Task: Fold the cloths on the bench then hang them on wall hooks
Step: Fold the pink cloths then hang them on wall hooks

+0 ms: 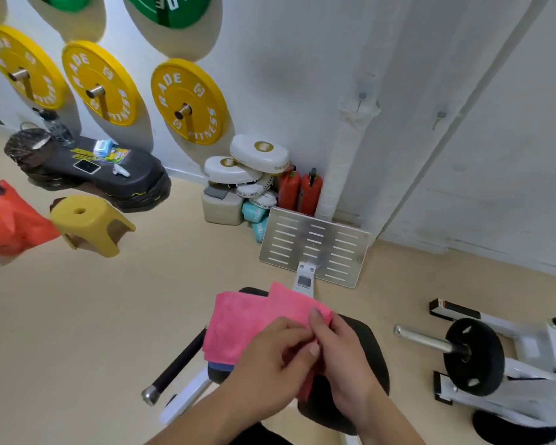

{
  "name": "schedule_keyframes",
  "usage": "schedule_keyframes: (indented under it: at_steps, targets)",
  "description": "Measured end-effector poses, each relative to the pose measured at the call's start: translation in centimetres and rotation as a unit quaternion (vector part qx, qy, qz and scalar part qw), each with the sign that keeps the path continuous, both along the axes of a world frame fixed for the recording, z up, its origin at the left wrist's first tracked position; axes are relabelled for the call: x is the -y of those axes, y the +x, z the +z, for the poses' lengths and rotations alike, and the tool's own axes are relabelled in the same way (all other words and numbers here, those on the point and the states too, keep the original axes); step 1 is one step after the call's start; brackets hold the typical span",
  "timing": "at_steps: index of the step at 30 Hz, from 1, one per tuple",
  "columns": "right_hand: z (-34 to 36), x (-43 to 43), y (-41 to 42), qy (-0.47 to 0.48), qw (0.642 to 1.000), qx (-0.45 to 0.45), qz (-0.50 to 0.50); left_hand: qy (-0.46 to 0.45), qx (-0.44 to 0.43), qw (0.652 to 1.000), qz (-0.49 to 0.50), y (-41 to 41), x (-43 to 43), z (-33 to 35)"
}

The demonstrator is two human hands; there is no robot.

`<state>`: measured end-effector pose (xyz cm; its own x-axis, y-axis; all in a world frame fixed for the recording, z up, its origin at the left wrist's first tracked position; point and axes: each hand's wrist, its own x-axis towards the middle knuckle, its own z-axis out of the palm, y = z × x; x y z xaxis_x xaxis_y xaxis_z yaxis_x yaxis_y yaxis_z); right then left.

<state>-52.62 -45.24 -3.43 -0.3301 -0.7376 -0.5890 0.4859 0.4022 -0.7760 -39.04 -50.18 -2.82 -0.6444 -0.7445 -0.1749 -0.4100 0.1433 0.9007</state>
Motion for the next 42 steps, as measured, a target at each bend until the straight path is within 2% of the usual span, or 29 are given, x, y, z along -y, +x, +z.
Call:
schedule_keyframes:
  at_steps: [3,5,8,10,13,15,17,19,21,24,27,29,31,33,36,38,40,42]
  targets:
    - [-0.2,2.4,1.3,0.009,1.0,0.016,-0.018,0.037,-0.006,0.99,0.133,2.8,3.6,-0.3]
    - [0.0,3.8,2.1,0.006,0.999,0.031,-0.018,0.064,0.007,0.98,0.186,4.9,6.2,-0.7]
    - [0.9,5.1,2.9,-0.005,0.996,0.083,-0.022,0.229,-0.026,0.963,0.137,7.4,9.9,-0.5]
    - [1.5,5.7,3.5,-0.024,0.99,0.133,-0.033,0.347,-0.059,0.931,0.102,8.6,11.9,0.1]
    - [1.8,5.9,4.7,-0.02,0.976,0.203,-0.08,0.421,-0.112,0.898,0.064,10.4,12.4,1.1]
    - [1.7,6.1,5.6,0.0,0.973,0.213,-0.085,0.418,-0.138,0.895,0.076,11.7,12.0,1.8]
    - [1.4,5.9,6.7,0.016,0.984,0.173,-0.04,0.406,-0.156,0.895,0.101,13.1,11.3,2.4]
    - [1.4,5.5,7.9,0.03,0.996,0.07,0.035,0.386,-0.154,0.902,0.115,14.7,10.9,3.4]
    - [1.8,4.8,9.2,0.035,0.995,-0.027,0.092,0.351,-0.132,0.923,0.084,16.2,10.9,4.6]
    - [3.9,4.4,10.7,-0.025,0.977,-0.135,0.165,0.265,-0.082,0.961,0.01,18.5,11.3,6.6]
    - [7.0,5.9,11.4,-0.089,0.939,-0.223,0.247,0.215,-0.063,0.973,-0.053,20.5,12.9,8.5]
    - [9.1,8.0,12.3,-0.122,0.923,-0.23,0.284,0.193,-0.067,0.976,-0.077,22.3,15.0,9.4]
    - [10.3,10.9,14.1,-0.141,0.929,-0.193,0.283,0.168,-0.066,0.979,-0.092,24.4,17.6,9.7]
    - [10.2,14.5,16.6,-0.148,0.929,-0.218,0.259,0.147,-0.06,0.984,-0.079,26.8,20.6,9.5]
    - [9.0,21.0,20.9,-0.147,0.945,-0.224,0.189,0.134,-0.074,0.988,0.019,30.5,26.4,8.4]
    - [8.4,26.0,24.0,-0.137,0.964,-0.193,0.123,0.143,-0.099,0.981,0.085,33.0,31.0,7.7]
    - [8.3,31.0,26.5,-0.128,0.973,-0.175,0.076,0.147,-0.129,0.974,0.116,35.3,35.8,7.6]
    - [8.9,35.7,28.4,-0.121,0.969,-0.199,0.086,0.132,-0.138,0.974,0.123,37.5,40.4,8.0]
